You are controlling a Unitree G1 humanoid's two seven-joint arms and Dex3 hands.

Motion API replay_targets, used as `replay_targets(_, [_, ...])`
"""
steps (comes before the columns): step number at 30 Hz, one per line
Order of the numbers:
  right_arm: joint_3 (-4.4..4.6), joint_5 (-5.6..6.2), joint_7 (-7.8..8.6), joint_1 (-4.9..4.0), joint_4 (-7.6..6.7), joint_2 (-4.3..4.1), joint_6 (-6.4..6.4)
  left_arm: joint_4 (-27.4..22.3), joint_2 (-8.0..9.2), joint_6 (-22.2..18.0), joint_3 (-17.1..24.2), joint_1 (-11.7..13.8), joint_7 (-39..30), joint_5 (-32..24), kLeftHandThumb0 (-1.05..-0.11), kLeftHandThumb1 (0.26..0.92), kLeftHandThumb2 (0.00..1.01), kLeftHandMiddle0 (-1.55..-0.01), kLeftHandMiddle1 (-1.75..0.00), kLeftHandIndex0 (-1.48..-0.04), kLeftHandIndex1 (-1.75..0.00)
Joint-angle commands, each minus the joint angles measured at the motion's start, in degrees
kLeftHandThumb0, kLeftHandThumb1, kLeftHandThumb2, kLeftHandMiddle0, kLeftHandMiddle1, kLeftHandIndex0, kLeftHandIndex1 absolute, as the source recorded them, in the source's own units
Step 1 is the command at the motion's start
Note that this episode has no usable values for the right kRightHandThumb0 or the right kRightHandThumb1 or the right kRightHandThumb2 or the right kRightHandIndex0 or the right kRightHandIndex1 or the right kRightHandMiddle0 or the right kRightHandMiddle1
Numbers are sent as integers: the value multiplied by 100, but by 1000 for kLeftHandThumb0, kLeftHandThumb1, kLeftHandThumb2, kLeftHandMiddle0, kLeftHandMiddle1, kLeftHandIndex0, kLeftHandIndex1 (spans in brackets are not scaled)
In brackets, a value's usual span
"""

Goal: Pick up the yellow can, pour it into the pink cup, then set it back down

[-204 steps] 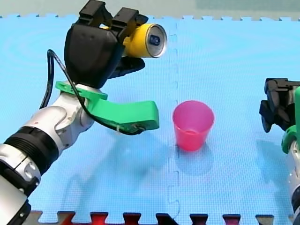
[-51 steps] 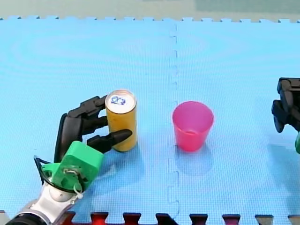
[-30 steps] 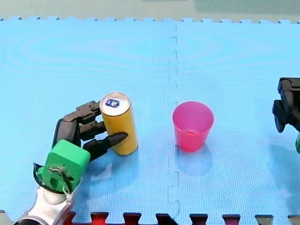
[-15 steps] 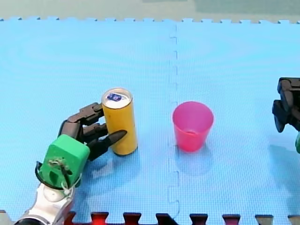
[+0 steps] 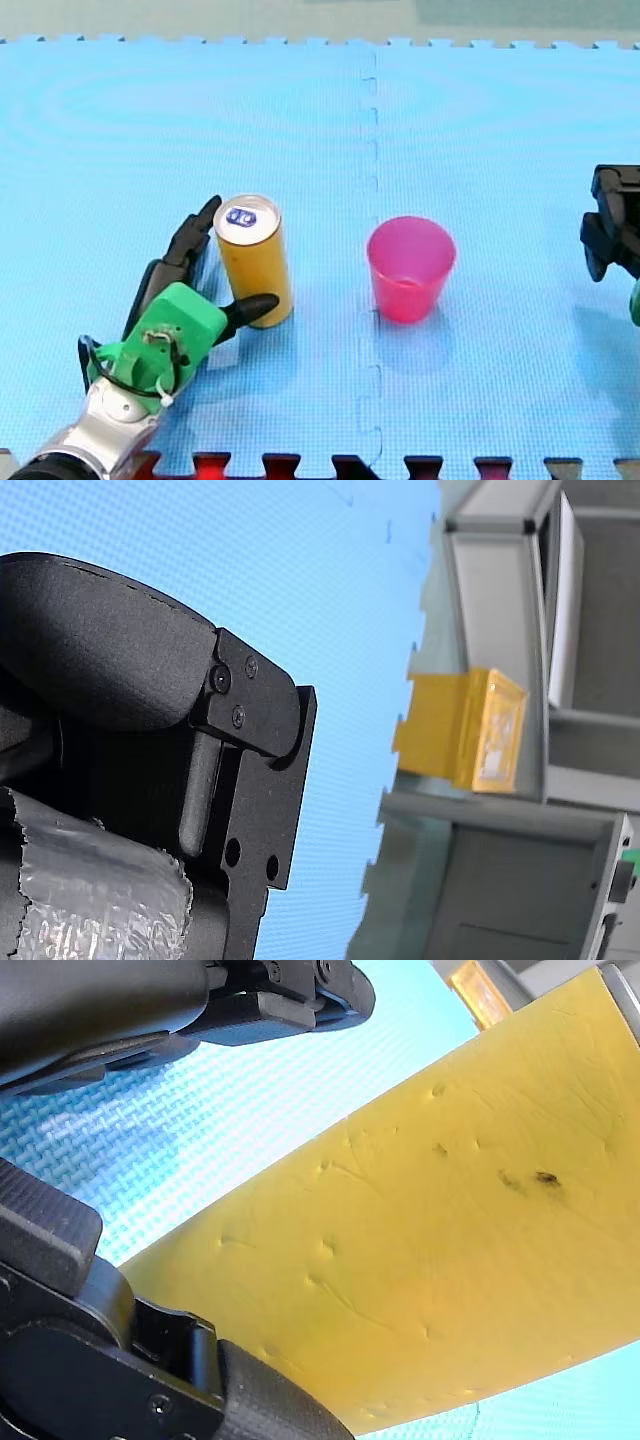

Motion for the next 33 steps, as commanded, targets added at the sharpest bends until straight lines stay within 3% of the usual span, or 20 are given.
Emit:
replay_targets(1, [-1,1,-14,-27,-13,-40,29,-3,45,50,-8,6,-29,-8,-1048,739,0,-104,0,-115,0])
replay_targets(15, [18,-1,-9,-24,-28,-58,39,-1,41,82,65,-8,-318,-152,-1048,729,0,-87,-2,-97,0])
replay_targets(20, [35,-14,-31,-26,-28,-58,46,-82,37,2,529,14,-1484,-895,-1048,725,0,-100,-8,-100,-2])
replay_targets(23, [36,-9,-39,-24,-28,-45,46,-361,249,168,844,127,-2694,-1528,-1048,723,3,-87,-1,-101,-2])
replay_targets(25, [35,-5,-39,-23,-29,-43,46,-752,379,120,897,362,-3215,-1817,-1048,738,10,-88,-2,-101,-2])
replay_targets(27, [33,-1,-34,-20,-28,-44,50,-1041,477,-65,899,577,-3539,-1986,-1048,764,21,-91,-3,-100,-1])
replay_targets(33, [37,-7,-45,-17,-20,-37,54,-1363,610,-415,1037,863,-4127,-2354,-1048,788,23,-111,-12,-97,0])
